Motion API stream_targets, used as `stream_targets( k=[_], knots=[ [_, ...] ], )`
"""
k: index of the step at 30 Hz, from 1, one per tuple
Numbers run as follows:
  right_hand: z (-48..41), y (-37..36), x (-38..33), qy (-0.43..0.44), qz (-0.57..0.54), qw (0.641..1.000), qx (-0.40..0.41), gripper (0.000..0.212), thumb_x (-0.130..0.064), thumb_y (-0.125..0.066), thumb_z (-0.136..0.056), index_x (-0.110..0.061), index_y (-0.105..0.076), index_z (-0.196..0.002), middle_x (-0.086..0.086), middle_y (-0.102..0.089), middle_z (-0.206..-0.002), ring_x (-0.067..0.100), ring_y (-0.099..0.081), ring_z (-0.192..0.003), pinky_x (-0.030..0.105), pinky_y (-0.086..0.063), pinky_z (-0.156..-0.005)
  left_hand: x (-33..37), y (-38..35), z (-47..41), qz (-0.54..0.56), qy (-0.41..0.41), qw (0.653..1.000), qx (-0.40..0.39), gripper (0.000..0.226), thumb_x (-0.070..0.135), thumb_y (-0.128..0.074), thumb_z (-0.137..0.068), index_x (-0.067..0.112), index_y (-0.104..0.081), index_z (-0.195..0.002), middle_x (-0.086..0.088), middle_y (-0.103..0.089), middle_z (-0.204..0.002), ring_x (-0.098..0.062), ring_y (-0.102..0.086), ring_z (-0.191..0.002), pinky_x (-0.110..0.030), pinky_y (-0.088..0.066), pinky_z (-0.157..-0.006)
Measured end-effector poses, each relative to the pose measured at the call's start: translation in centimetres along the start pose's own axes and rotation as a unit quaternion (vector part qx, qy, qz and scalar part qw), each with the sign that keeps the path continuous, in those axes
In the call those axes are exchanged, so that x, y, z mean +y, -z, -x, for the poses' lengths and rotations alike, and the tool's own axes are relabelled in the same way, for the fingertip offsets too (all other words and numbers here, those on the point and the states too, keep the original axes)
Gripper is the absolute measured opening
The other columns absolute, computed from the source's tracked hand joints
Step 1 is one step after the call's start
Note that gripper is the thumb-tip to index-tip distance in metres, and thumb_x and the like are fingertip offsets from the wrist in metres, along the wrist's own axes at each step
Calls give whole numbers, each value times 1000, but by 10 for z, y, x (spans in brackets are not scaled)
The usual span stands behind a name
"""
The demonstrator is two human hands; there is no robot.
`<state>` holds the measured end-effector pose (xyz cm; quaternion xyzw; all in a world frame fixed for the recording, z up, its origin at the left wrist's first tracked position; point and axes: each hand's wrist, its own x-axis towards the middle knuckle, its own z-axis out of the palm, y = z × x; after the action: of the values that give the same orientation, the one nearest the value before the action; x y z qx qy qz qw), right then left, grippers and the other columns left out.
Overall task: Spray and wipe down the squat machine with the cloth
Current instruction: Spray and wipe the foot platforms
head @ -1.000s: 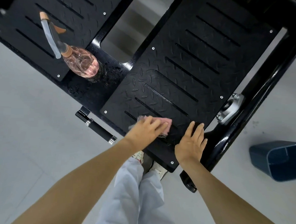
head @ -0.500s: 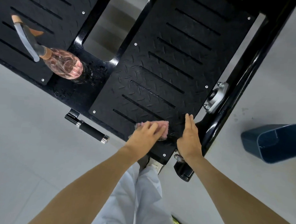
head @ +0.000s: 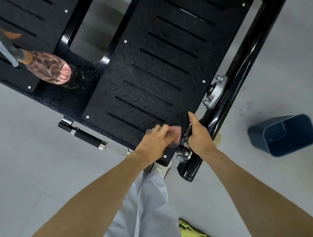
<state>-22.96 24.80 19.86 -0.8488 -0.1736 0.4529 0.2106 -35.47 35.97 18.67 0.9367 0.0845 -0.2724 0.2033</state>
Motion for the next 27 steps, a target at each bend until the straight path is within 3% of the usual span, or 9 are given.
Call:
stream_targets(
  k=[2, 5, 13, 15, 17, 20, 22, 25, 27],
  knots=[
    [-1, 2, -4, 0, -36, 999, 14, 84, 19, -41, -82, -17, -13, -153, 20, -47, -139, 33, -48, -126, 41, -45, -100, 4, -2, 4, -86, -130, 986, -51, 77, -2, -53, -81, 23, -20, -147, -9, -28, -134, -26, -35, -116, -37, -48, -91],
    [1, 0, -9, -10, -66, 997, 24, 84, 20, -39, -82, -18, -13, -153, 18, -47, -139, 33, -49, -123, 39, -49, -95, -3, 0, 3, -190, -204, 959, -60, 84, -1, -55, -81, 18, -11, -149, -12, -26, -137, -29, -37, -115, -41, -46, -94],
    [-1, -13, -7, -18, -70, 995, 75, 76, 12, -45, -85, -17, -22, -151, 16, -57, -125, 26, -58, -111, 29, -46, -96, 5, 20, -30, -90, 17, 996, 4, 84, 5, -58, -84, 25, -11, -151, -7, -23, -137, -27, -32, -120, -37, -44, -96],
    [2, -18, -8, -20, -81, 994, 67, 73, 4, -53, -89, -18, -21, -151, 7, -60, -115, 18, -58, -103, 24, -46, -90, 11, 11, -18, -80, 6, 997, 3, 83, 4, -56, -84, 24, -11, -151, -8, -24, -137, -27, -33, -119, -36, -43, -94],
    [6, -23, -7, -20, -78, 995, 62, 79, -2, -61, -88, -21, -18, -151, 4, -54, -130, 16, -52, -117, 26, -44, -98, 9, -7, 1, -115, -48, 992, -22, 85, 7, -61, -79, 23, -16, -149, -8, -32, -131, -26, -39, -113, -33, -46, -88],
    [12, -32, -1, -16, -39, 997, 68, 85, 9, -56, -84, -22, -14, -152, 2, -29, -154, 20, -36, -137, 33, -39, -108, -3, -26, 25, -187, -114, 975, -19, 88, 15, -80, -48, 23, -52, -131, -3, -55, -106, -22, -54, -85, -30, -52, -62],
    [19, -38, 2, -23, -36, 997, 63, 86, 8, -57, -84, -21, -13, -152, 2, -28, -155, 20, -34, -139, 34, -38, -109, -4, -23, 30, -187, -143, 972, -15, 84, 11, -80, -47, 20, -58, -127, -5, -57, -104, -23, -55, -81, -31, -53, -58],
    [27, -49, 5, -31, -35, 997, 66, 87, 1, -63, -84, -22, -13, -152, 3, -31, -154, 19, -35, -138, 36, -38, -109, -4, -12, 19, -175, -99, 979, -38, 80, 5, -61, -80, 16, -20, -148, -10, -36, -130, -29, -42, -112, -39, -48, -90],
    [29, -56, 7, -24, -28, 996, 81, 89, 10, -58, -82, -23, -13, -152, 0, -29, -154, 18, -34, -139, 34, -40, -107, -6, -4, 7, -140, 4, 990, 7, 81, 7, -57, -85, 18, -9, -150, -10, -28, -135, -29, -35, -119, -38, -45, -92]
  ],
)
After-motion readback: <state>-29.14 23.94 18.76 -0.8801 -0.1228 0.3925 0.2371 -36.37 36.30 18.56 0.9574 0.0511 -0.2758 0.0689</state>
